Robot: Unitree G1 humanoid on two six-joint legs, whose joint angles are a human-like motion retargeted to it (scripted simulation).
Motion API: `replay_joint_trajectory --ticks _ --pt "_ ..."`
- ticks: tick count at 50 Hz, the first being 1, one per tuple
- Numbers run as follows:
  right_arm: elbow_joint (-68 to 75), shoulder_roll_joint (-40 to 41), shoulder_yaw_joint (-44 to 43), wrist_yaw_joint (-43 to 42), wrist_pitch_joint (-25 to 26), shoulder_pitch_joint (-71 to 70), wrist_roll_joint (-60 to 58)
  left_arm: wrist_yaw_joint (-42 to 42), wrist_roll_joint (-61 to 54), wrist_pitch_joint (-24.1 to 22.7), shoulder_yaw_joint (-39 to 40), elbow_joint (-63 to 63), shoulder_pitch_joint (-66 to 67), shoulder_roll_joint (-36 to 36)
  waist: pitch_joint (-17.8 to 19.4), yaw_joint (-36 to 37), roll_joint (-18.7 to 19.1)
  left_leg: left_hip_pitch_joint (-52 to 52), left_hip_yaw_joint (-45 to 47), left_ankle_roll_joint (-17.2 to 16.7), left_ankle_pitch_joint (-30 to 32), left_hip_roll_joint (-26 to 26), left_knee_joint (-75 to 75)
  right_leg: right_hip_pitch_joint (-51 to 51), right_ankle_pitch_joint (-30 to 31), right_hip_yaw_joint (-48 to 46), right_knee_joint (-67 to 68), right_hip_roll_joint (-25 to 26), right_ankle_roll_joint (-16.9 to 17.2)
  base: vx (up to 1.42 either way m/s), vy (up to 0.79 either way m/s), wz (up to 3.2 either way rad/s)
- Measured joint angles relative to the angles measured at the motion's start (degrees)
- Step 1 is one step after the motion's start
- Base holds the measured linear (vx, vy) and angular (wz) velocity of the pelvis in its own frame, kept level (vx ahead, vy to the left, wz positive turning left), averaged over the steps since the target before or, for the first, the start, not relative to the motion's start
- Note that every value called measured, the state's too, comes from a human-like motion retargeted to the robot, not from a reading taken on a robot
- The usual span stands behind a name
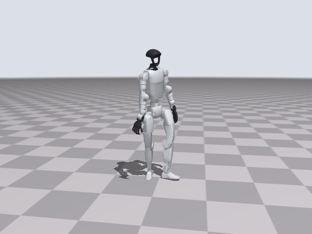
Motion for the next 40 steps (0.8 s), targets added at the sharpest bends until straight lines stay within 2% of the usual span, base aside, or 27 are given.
replay_joint_trajectory --ticks 2,4,7,9,12,15,17,23,26,28,30,31,32,33,35,37,38,40 --pt "-1.7 1.0 -0.7 -0.7 -2.3 -0.8 1.1 1.9 -1.9 1.3 2.3 3.2 1.7 0.5 -0.4 -0.7 -0.1 1.5 9.6 -1.1 1.6 2.1 0.4 0.6 -0.4 -3.3 -0.3 0.2 0.4 -0.16 0.02 1.89" --pt "-3.0 1.9 -1.7 0.4 -5.4 -1.2 2.9 3.6 -1.7 2.6 3.1 6.1 3.2 0.9 -0.5 -0.3 -0.7 2.7 13.7 0.8 3.3 2.6 1.5 1.1 -0.7 -5.8 -0.4 -0.3 0.7 -0.14 0.05 1.66" --pt "-3.6 3.7 -2.4 3.9 -9.9 -1.6 6.1 4.3 1.2 4.5 2.7 9.7 5.5 1.2 -0.3 0.8 -1.5 2.9 8.9 5.1 5.3 1.2 4.1 2.3 -1.0 -8.0 -0.9 -0.5 1.0 -0.08 0.07 1.33" --pt "-3.5 5.0 -2.7 6.2 -11.1 -1.3 7.0 2.2 4.8 5.8 1.8 10.5 7.6 0.9 -0.6 1.9 -1.2 3.3 4.1 5.0 5.5 -0.2 4.5 2.9 -1.3 -8.9 -1.0 0.0 1.1 0.01 0.05 1.05" --pt "-3.0 6.4 -2.3 9.3 -10.1 -0.7 6.2 -3.5 12.1 6.8 0.9 10.2 10.4 -0.2 -0.8 4.4 -1.0 5.1 1.7 3.7 2.7 -2.0 2.7 3.7 -1.5 -10.3 -1.1 0.5 1.5 0.03 0.24 0.83" --pt "-1.6 7.7 -0.6 11.4 -8.5 -0.6 2.3 -9.2 17.7 5.9 0.7 8.8 13.2 -1.4 -0.9 5.2 -1.0 7.0 4.2 3.0 3.0 -2.0 -0.5 4.5 -1.4 -12.6 -1.2 1.1 2.3 0.06 0.12 0.93" --pt "0.0 8.5 1.7 12.6 -8.1 -1.1 -1.5 -11.2 18.5 5.4 1.1 8.0 15.1 -1.7 -1.0 5.2 -1.9 6.2 1.3 3.2 2.9 -2.8 0.1 4.6 -0.9 -13.6 -1.0 0.7 2.9 0.11 0.07 0.75" --pt "2.7 8.9 12.8 17.4 -7.7 -1.6 -12.1 -12.5 16.5 5.1 2.9 7.7 17.9 -2.2 -0.3 6.6 -4.7 4.5 -1.5 6.8 0.6 -4.3 3.7 5.4 1.7 -13.9 1.0 -1.8 4.6 0.2 0.12 0.18" --pt "1.5 8.9 11.7 14.1 -6.5 0.6 -18.2 -13.6 16.9 6.1 3.2 8.4 18.1 -2.2 -2.1 6.5 -4.6 4.7 -3.9 9.2 -1.1 -5.3 3.7 6.0 4.9 -14.2 3.7 -3.4 6.2 0.38 0.23 -0.04" --pt "0.7 9.0 10.1 9.9 -5.7 2.6 -18.4 -13.3 16.9 6.6 3.0 8.4 17.6 -2.0 -3.2 5.7 -4.1 5.4 -4.5 10.1 -1.6 -4.9 3.2 6.3 8.6 -13.8 6.8 -4.6 6.7 0.42 0.25 0.02" --pt "0.5 9.2 8.8 6.2 -5.5 4.4 -14.4 -12.2 16.4 6.9 1.9 8.0 16.5 -1.5 -3.8 4.2 -2.5 6.9 -5.8 10.1 -1.7 -3.3 2.6 6.3 12.6 -12.7 11.2 -4.8 3.6 0.38 0.18 0.37" --pt "0.5 9.2 8.1 5.7 -5.7 5.2 -11.6 -11.3 15.8 6.8 0.8 7.6 15.6 -1.1 -3.8 3.3 -1.0 7.9 -6.8 9.8 -1.7 -1.8 2.3 5.7 13.8 -10.3 14.5 -4.5 -0.5 0.36 0.15 0.58" --pt "0.5 9.1 7.4 5.6 -5.9 5.9 -9.0 -10.4 15.2 6.7 -0.4 7.2 14.6 -0.8 -3.7 2.6 0.2 8.8 -7.8 9.7 -1.7 -0.6 2.0 4.7 14.4 -7.4 18.0 -4.5 -2.9 0.34 0.13 0.62" --pt "0.6 9.0 6.5 6.4 -6.2 6.5 -6.6 -9.4 14.6 6.5 -1.7 6.8 13.3 -0.4 -3.6 2.0 0.9 9.6 -8.5 9.7 -1.7 -0.1 1.6 2.7 13.8 -3.2 21.9 -4.8 -2.2 0.29 0.07 0.58" --pt "0.6 8.8 5.0 9.2 -6.4 7.4 -3.3 -7.3 13.3 6.0 -3.7 5.9 10.2 0.5 -3.4 0.8 0.3 10.9 -9.7 10.1 -1.1 -1.2 -0.3 -5.5 10.6 11.2 32.1 -5.4 4.5 0.27 0.01 0.64" --pt "0.3 8.8 3.9 11.6 -6.2 8.5 -1.7 -5.7 12.6 5.2 -5.1 4.5 7.1 1.5 -3.0 -1.6 -0.8 12.4 -12.0 10.6 -0.3 -2.7 -2.3 -14.0 9.1 26.4 37.6 -0.3 10.4 0.31 0.01 0.99" --pt "0.1 8.9 3.6 12.3 -6.2 9.0 -1.4 -5.1 12.2 4.6 -5.6 3.7 5.6 1.9 -2.7 -2.7 -1.0 13.0 -13.2 10.7 -0.1 -2.9 -2.7 -16.9 8.9 29.5 39.2 1.3 10.7 0.26 -0.03 0.95" --pt "-0.1 8.9 3.8 13.0 -6.5 9.8 -1.6 -4.4 11.1 3.5 -6.3 1.8 2.7 2.6 -2.2 -4.9 -1.2 13.9 -14.9 10.9 -0.2 -3.0 -3.1 -20.5 8.7 28.6 40.2 1.0 7.5 0.18 -0.07 0.78"
